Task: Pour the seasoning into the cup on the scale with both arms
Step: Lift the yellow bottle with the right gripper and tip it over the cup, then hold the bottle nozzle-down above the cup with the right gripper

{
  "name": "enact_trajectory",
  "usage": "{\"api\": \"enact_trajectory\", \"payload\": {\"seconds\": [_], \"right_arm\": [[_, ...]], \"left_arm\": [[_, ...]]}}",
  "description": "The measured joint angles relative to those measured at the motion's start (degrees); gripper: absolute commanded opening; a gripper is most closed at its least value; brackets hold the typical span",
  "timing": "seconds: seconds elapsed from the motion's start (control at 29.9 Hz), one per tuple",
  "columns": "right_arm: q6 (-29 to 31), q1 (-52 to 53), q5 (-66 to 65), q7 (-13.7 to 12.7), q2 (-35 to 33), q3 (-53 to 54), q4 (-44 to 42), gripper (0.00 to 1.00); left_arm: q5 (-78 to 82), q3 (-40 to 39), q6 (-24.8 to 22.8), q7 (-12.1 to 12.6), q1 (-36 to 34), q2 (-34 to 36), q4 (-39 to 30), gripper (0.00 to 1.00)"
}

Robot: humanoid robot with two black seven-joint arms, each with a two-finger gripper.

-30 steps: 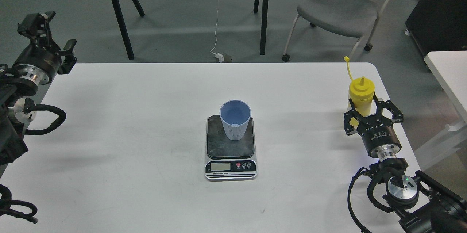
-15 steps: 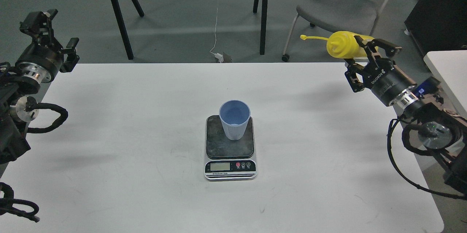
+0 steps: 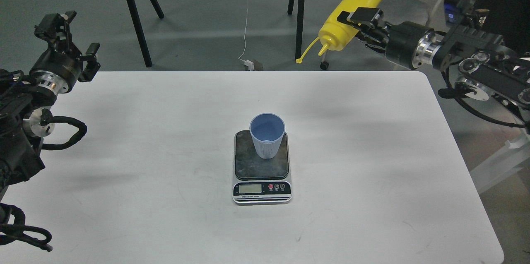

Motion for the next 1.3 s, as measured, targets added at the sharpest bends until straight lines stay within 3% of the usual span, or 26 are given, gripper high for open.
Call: {"api": "enact_trajectory", "payload": {"seconds": [0.27, 0.57, 1.3], "right_arm": [[-0.51, 10.28, -4.95, -2.21, 8.93, -12.33, 1.26, 0.29], [-2.55, 15.04, -9.09, -2.83, 16.03, -19.68, 0.55, 0.29], [-2.90, 16.37, -16.93, -4.02, 18.78, -21.13, 0.96, 0.29]], "left_arm": [[-0.28, -0.25, -0.01, 0.00, -0.01, -1.58, -0.02, 0.94], [-0.48, -0.42, 0.00, 0.00, -0.18, -1.62, -0.01, 0.94], [-0.53, -0.59, 0.00, 0.00, -0.08, -1.58, -0.02, 0.94]]}}
